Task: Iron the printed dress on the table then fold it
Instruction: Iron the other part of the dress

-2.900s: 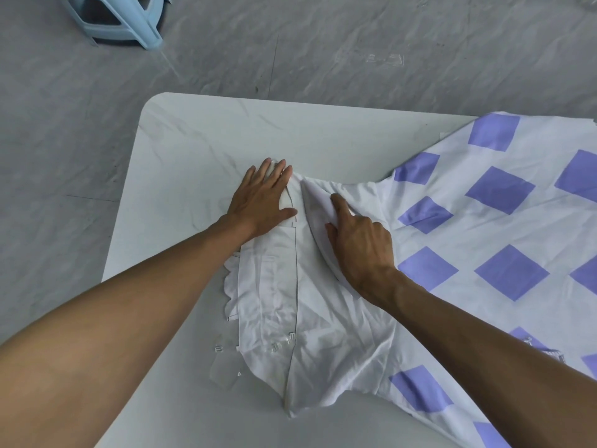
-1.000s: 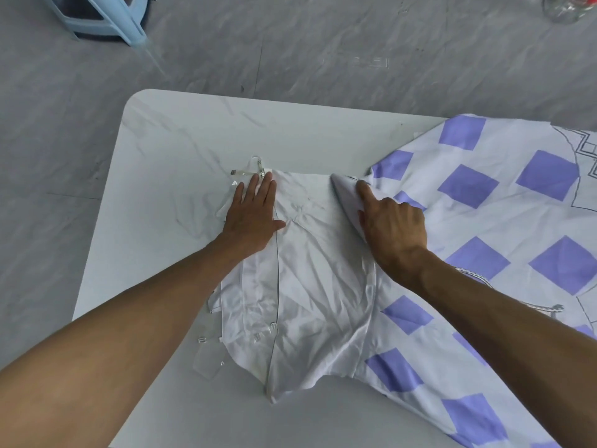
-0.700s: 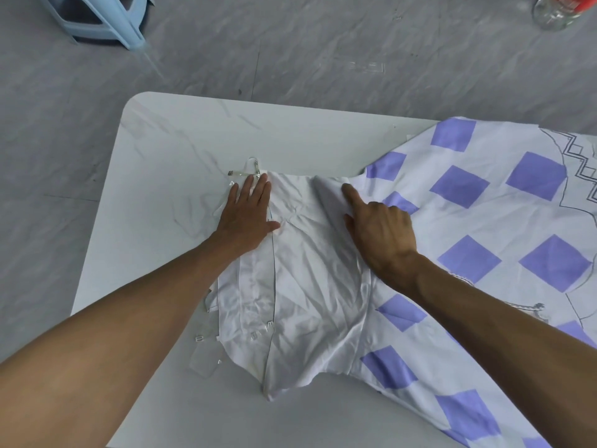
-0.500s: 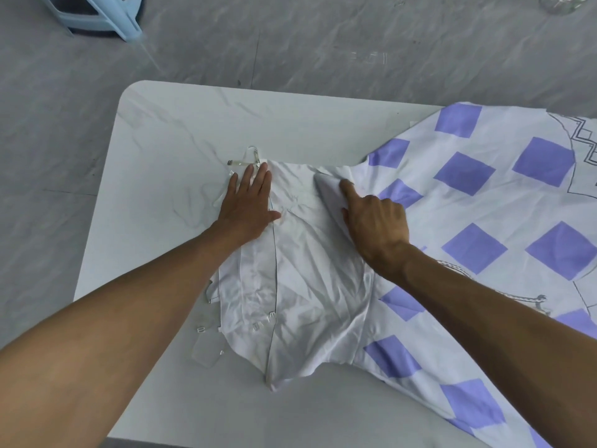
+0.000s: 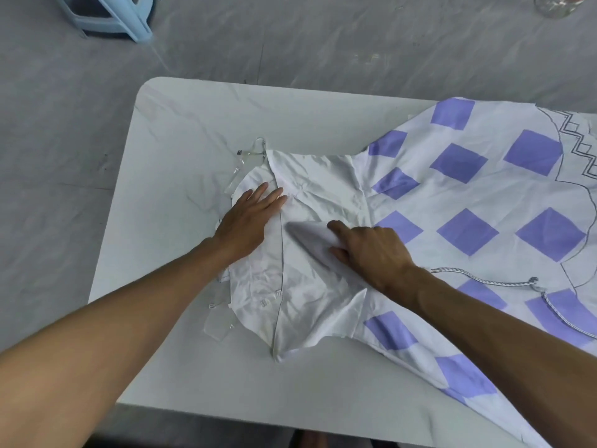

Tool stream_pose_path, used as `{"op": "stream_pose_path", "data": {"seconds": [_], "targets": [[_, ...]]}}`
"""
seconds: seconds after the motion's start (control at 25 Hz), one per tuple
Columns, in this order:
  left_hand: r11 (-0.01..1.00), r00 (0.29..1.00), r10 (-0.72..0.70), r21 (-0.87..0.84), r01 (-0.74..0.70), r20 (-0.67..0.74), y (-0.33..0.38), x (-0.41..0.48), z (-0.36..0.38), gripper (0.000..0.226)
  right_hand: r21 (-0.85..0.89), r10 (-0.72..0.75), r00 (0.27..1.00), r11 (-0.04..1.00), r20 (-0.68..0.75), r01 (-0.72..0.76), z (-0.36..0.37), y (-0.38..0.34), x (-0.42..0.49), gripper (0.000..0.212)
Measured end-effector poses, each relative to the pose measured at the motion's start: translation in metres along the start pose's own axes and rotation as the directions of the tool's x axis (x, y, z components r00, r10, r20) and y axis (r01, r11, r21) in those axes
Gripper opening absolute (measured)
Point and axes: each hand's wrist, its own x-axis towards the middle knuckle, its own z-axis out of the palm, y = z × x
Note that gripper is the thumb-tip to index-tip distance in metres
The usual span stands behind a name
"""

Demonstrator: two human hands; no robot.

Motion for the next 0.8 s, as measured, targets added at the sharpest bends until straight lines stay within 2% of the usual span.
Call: {"op": "stream_pose_path", "data": {"seconds": [0.12, 0.24, 0.4, 0.6, 0.68, 0.8], "targets": [[0.999, 0.995, 0.04, 0.011, -0.041, 0.096, -0.003, 0.023, -0.015, 0.083, -0.052, -0.018, 0.999, 0.999, -0.031, 0.016, 0.003, 0.009, 0.016, 0.05], [0.987, 0.977, 0.089, 0.114, -0.112, 0.194, -0.008, 0.029, -0.017, 0.073, -0.06, -0.061, 0.998, 0.996, 0.015, 0.062, 0.016, 0.013, 0.019, 0.052], [0.979, 0.972, 0.031, 0.187, -0.077, 0.235, -0.002, 0.021, -0.01, 0.074, -0.014, -0.131, 0.99, 0.991, 0.052, 0.132, 0.025, 0.004, 0.0, 0.05], [0.98, 0.956, -0.018, 0.193, -0.041, 0.293, -0.001, 0.024, -0.014, 0.071, 0.039, -0.26, 0.958, 0.965, 0.118, 0.258, 0.033, -0.012, -0.036, 0.05], [0.983, 0.957, -0.027, 0.181, -0.027, 0.29, 0.001, 0.023, -0.016, 0.068, 0.056, -0.226, 0.972, 0.973, 0.061, 0.223, 0.027, -0.01, -0.036, 0.052], [0.988, 0.957, -0.046, 0.156, 0.001, 0.285, 0.004, 0.023, -0.019, 0.07, 0.019, -0.06, 0.998, 0.998, -0.02, 0.06, 0.015, 0.004, -0.01, 0.051]]}}
